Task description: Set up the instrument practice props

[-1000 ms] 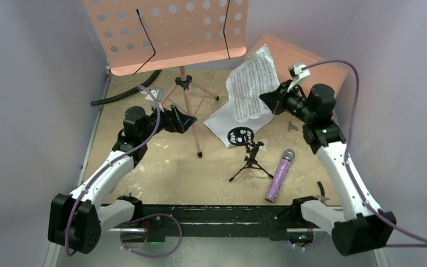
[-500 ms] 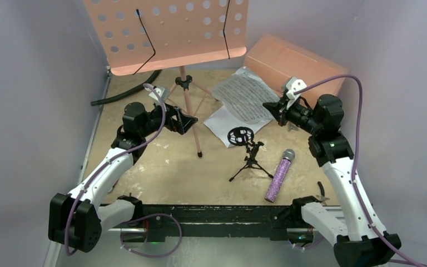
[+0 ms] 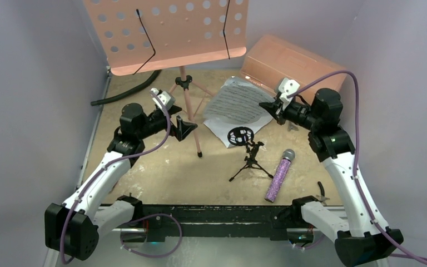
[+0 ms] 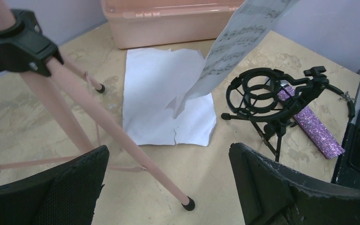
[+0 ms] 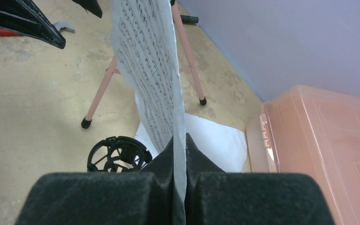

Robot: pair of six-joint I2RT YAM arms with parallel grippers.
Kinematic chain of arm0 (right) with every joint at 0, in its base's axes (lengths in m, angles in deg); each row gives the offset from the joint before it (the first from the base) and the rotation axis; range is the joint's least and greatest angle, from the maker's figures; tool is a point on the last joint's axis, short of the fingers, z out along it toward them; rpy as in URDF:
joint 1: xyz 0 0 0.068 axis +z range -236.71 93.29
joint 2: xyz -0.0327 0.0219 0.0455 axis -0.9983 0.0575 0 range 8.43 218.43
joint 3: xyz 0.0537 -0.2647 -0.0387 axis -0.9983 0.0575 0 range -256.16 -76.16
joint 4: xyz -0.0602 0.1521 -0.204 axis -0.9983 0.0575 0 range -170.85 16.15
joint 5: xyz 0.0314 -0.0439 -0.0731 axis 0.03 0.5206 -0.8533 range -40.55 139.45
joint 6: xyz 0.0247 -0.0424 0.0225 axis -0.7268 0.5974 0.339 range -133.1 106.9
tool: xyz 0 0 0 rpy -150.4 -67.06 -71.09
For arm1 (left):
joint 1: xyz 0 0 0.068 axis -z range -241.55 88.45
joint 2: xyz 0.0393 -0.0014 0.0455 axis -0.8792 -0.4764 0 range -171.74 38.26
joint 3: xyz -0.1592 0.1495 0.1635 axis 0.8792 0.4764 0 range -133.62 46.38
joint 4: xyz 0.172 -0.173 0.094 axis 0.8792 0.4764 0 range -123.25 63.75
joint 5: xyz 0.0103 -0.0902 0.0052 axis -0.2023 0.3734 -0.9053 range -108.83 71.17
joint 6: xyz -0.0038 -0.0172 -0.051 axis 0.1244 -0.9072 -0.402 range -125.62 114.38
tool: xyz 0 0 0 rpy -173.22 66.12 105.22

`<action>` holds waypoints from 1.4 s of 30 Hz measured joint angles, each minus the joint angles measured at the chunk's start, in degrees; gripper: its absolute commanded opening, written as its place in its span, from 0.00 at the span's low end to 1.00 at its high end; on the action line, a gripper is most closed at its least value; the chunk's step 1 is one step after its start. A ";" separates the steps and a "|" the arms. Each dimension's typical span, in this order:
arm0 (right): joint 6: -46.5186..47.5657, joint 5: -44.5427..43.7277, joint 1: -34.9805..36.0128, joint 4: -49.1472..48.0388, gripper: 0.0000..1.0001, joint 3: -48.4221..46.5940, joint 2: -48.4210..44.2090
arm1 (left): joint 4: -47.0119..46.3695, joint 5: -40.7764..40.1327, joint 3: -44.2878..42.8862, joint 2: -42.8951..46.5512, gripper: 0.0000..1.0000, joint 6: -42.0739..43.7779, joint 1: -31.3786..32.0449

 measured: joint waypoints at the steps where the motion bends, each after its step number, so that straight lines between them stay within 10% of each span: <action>1: 0.20 0.22 0.28 0.24 0.00 -0.44 0.44 | 0.07 0.09 -0.33 0.00 0.99 0.55 0.37; 42: 2.03 4.17 14.62 7.15 0.00 -9.64 12.26 | 11.91 1.51 -9.77 -2.08 0.64 15.89 6.01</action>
